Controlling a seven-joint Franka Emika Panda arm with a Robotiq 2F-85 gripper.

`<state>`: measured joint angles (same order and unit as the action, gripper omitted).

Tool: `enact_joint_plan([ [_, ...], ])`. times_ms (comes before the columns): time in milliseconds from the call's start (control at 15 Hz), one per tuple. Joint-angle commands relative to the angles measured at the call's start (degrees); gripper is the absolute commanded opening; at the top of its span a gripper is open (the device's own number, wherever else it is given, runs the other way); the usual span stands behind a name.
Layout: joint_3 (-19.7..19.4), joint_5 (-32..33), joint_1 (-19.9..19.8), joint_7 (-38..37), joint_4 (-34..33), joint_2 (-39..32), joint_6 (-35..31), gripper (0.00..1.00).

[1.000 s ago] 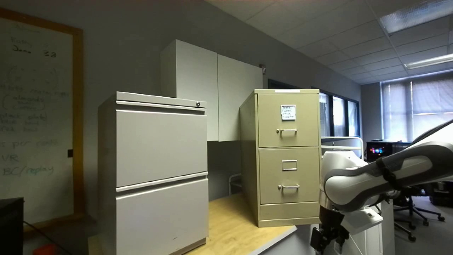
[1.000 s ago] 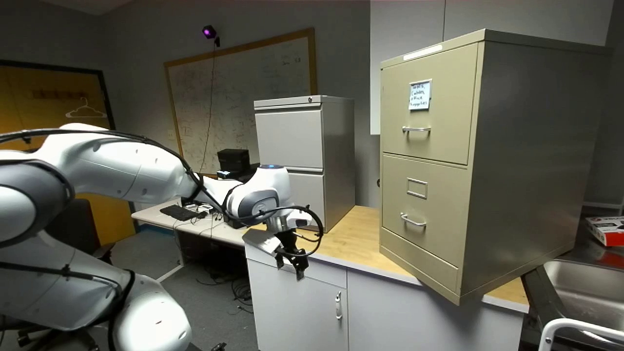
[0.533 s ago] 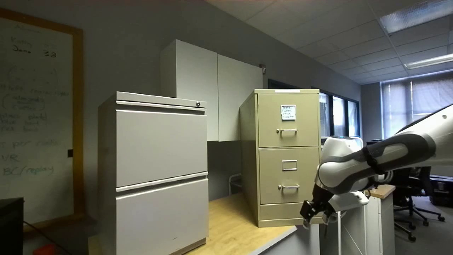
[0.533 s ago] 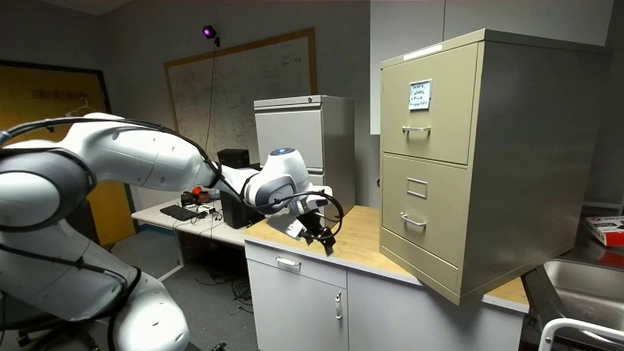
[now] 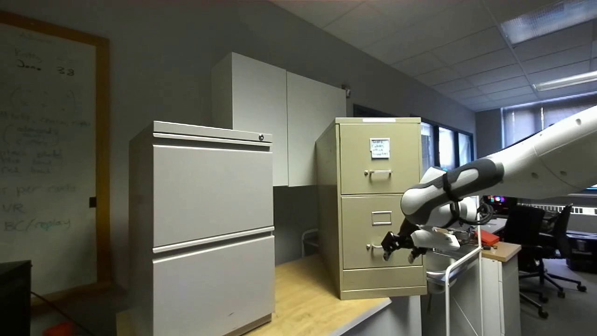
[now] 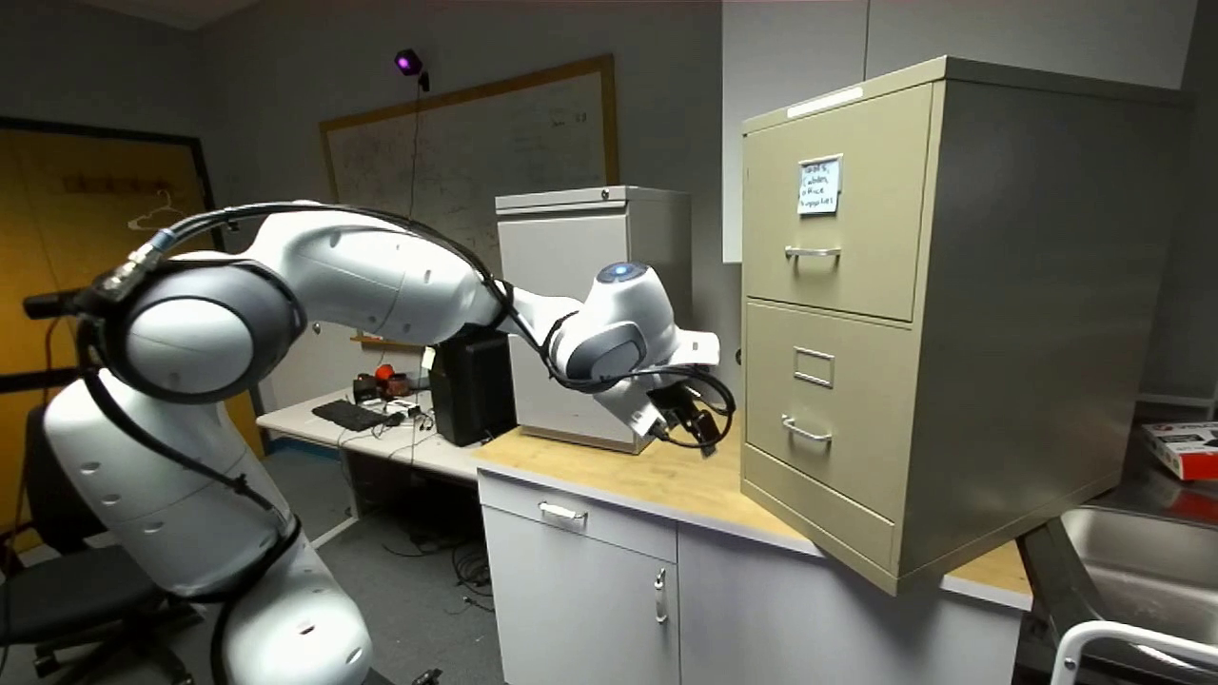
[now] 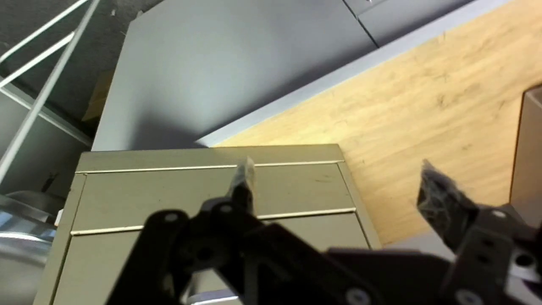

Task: Open the bottom drawer of the cabinet to the right

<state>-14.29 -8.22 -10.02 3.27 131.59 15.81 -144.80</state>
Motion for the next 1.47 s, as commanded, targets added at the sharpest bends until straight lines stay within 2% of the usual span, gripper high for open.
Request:
enact_joint_plan([
  [0, -5.03, -15.37, 3.05, 6.18, -7.34, -6.60, -1.15, 1.00],
  [200, -8.31, -30.54, 4.03, 12.79, -11.06, -10.33, -0.91, 1.00],
  [400, -7.65, -44.63, 0.81, 18.52, -14.87, -14.19, 0.18, 1.00],
  [667, -6.77, -58.76, -3.61, 23.54, -20.02, -19.64, 2.76, 1.00],
  [1000, -5.92, -68.51, -8.53, 25.67, -26.31, -26.48, 7.59, 1.00],
  [1400, -4.73, -72.08, -12.39, 23.98, -35.04, -34.98, 12.70, 1.00],
])
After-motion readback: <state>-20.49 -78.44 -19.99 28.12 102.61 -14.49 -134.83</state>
